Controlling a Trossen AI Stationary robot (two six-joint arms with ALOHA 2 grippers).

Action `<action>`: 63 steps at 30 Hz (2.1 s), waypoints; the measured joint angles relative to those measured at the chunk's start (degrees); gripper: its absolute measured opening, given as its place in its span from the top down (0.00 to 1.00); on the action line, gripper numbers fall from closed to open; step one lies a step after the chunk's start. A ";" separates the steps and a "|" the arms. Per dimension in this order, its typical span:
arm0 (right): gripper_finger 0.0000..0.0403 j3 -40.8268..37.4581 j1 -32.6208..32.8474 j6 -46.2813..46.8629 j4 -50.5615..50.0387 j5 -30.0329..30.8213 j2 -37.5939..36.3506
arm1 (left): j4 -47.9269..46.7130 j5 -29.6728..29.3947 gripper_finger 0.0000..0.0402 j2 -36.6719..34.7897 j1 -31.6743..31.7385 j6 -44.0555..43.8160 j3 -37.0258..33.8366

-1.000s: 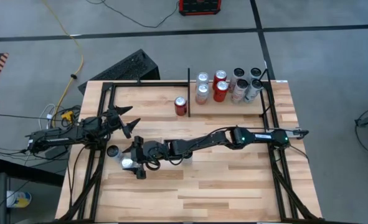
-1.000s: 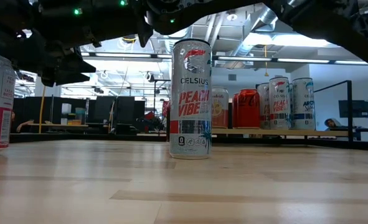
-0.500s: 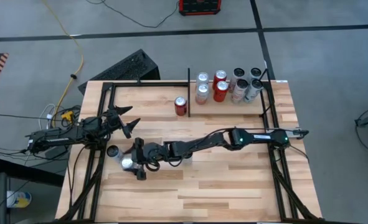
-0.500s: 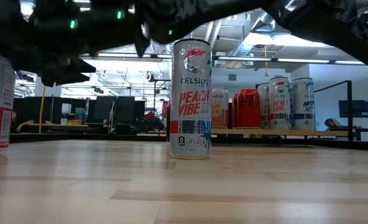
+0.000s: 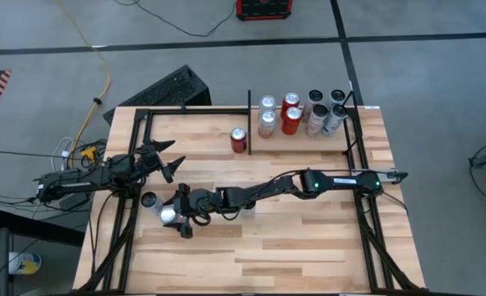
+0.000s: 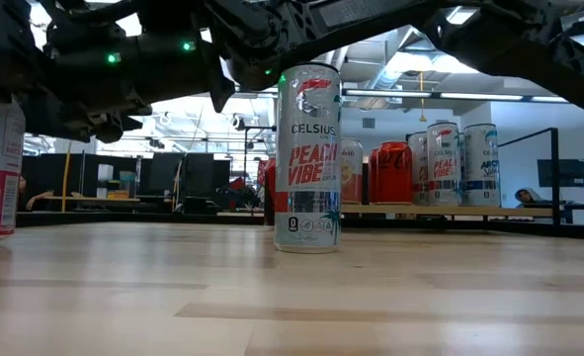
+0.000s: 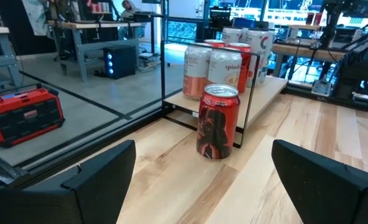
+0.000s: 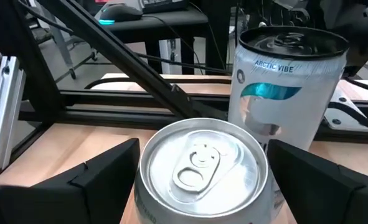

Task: Place canned beverage on shelf
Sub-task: Put the white soda can on the shelf

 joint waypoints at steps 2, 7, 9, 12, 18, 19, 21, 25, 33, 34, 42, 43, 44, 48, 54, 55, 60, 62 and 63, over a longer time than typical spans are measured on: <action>0.07 0.00 0.00 0.00 -0.05 -0.11 0.00 | 0.02 -0.02 0.10 -0.02 0.00 0.00 0.00; 0.15 0.00 0.00 -0.04 -0.32 -1.18 0.00 | 0.00 -0.01 0.10 -0.01 0.00 0.00 0.00; 0.20 0.00 0.00 -0.21 -0.49 -1.24 0.00 | 0.00 0.00 0.10 -0.01 0.00 0.00 0.00; 0.22 0.00 0.00 -0.21 -0.54 -1.24 -0.05 | 0.00 0.00 0.10 -0.02 0.02 0.00 0.00; 0.22 1.20 -0.07 -1.18 -3.62 -1.27 -0.67 | 0.00 0.00 0.10 -0.02 0.02 0.00 0.00; 0.22 1.16 -0.05 -2.15 -4.12 -1.27 -0.99 | 0.00 -0.02 0.10 0.00 0.02 0.00 0.00; 0.22 1.09 -0.04 -4.30 -6.35 -0.80 -1.99 | 0.00 -0.02 0.10 0.00 0.02 0.00 0.00; 0.22 1.05 -0.04 -7.81 -12.37 0.09 -4.83 | 0.00 -0.02 0.10 0.00 0.00 0.00 0.00; 0.22 1.05 -0.04 -14.75 -24.76 5.32 -14.48 | 0.00 -0.02 0.10 -0.02 0.00 0.00 0.00; 0.22 1.05 -0.04 -15.17 -26.75 5.99 -16.37 | 0.00 -0.02 0.10 -0.02 0.00 0.00 0.00; 0.22 1.43 -0.15 -13.91 -46.82 12.96 -38.03 | 0.00 -0.03 0.10 -0.02 0.00 0.00 0.00; 0.22 1.62 -0.32 -13.46 -50.44 14.38 -40.33 | 0.00 -0.03 0.10 -0.02 0.00 0.00 0.00; 0.22 1.62 -0.44 -11.96 -54.15 16.11 -41.77 | 0.00 -0.02 0.10 0.00 0.02 0.00 0.00; 0.22 0.95 -1.62 -4.06 -68.85 17.51 -44.61 | 0.00 -0.04 0.10 0.00 0.00 0.00 0.00; 0.22 0.45 -1.34 6.72 -84.72 22.65 -48.40 | 0.00 -0.04 0.10 0.00 0.01 0.00 0.00; 0.22 -0.67 -1.30 8.73 -86.74 24.18 -49.69 | 0.00 -0.04 0.10 0.00 0.01 0.00 0.00; 0.22 -14.39 -0.71 17.79 -88.29 29.77 -55.22 | 0.00 -0.03 0.10 -0.02 0.00 0.00 0.00; 0.22 -22.59 -0.28 20.54 -84.63 30.76 -60.58 | 0.00 -0.04 0.10 -0.02 0.01 0.00 0.00; 0.22 -27.43 -0.19 20.88 -81.57 31.20 -64.03 | 0.00 -0.02 0.10 -0.02 0.02 0.00 0.00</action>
